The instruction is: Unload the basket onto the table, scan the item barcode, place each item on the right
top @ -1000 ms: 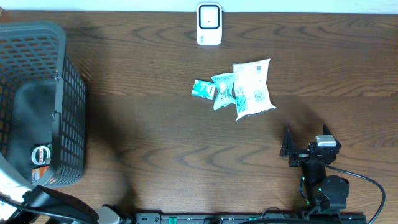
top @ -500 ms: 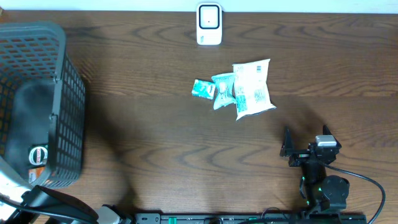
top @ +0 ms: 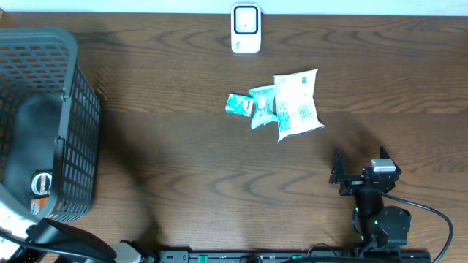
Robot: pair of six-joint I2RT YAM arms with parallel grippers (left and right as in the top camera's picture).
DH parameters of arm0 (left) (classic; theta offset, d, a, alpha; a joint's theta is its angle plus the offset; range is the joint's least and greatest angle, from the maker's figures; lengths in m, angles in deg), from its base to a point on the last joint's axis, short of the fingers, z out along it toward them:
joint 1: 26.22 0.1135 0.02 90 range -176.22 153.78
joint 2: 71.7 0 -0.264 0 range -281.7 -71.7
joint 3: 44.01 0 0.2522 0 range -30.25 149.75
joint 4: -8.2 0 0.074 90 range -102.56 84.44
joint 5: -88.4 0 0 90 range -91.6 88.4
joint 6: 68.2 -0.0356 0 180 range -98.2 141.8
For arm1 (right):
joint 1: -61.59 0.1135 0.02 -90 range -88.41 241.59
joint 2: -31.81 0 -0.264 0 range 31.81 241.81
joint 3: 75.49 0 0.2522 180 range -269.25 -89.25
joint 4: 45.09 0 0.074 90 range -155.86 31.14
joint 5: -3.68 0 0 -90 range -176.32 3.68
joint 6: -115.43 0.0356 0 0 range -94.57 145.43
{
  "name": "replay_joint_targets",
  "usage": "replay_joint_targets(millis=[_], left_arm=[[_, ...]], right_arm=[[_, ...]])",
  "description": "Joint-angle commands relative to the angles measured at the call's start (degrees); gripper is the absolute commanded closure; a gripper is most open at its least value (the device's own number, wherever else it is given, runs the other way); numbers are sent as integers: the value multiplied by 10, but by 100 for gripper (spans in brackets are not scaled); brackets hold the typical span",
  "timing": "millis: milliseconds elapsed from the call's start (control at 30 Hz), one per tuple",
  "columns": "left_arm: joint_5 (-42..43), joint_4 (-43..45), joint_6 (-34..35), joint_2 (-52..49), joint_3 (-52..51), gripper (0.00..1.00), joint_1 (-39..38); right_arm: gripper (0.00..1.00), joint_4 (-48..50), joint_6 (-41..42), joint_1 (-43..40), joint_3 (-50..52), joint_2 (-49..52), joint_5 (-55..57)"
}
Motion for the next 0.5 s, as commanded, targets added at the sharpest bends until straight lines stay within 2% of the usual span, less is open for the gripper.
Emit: replay_joint_targets(millis=[0, 233, 300, 333, 467], left_arm=[[59, -6, -5, 42, 14, 93, -1], [225, -58, -1, 101, 14, 92, -2], [270, -74, -1, 104, 14, 84, -2], [295, -85, -1, 102, 13, 76, -2], [318, -106, -1, 90, 8, 71, -2]], right_arm=[[1, -2, 10, 4, 1, -3, -1], [1, -2, 10, 4, 1, -3, -1], [1, -2, 10, 4, 1, -3, -1], [1, -2, 10, 4, 1, -3, -1], [1, -2, 10, 4, 1, -3, -1]])
